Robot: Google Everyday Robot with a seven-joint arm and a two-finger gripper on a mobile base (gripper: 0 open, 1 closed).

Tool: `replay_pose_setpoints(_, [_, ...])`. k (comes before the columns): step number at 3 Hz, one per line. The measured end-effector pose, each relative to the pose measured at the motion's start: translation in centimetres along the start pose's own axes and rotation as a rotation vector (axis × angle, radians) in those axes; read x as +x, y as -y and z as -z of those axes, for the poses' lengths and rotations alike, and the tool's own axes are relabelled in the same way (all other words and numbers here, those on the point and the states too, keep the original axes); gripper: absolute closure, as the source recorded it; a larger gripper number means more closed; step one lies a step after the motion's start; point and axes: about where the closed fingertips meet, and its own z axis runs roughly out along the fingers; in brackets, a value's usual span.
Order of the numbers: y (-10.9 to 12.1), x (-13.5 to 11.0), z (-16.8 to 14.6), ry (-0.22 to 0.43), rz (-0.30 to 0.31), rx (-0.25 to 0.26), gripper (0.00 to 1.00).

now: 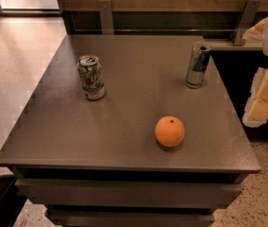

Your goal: Pick redbull can

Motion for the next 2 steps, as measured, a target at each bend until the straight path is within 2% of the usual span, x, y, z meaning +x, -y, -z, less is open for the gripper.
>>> replay_pose_setpoints(1, [0.1, 0.0, 0.1, 0.003, -0.001, 0.004, 0.00])
replay_pose_setpoints(2, [1.4, 0.5, 0.6, 0.063, -0.020, 0.044, 0.00])
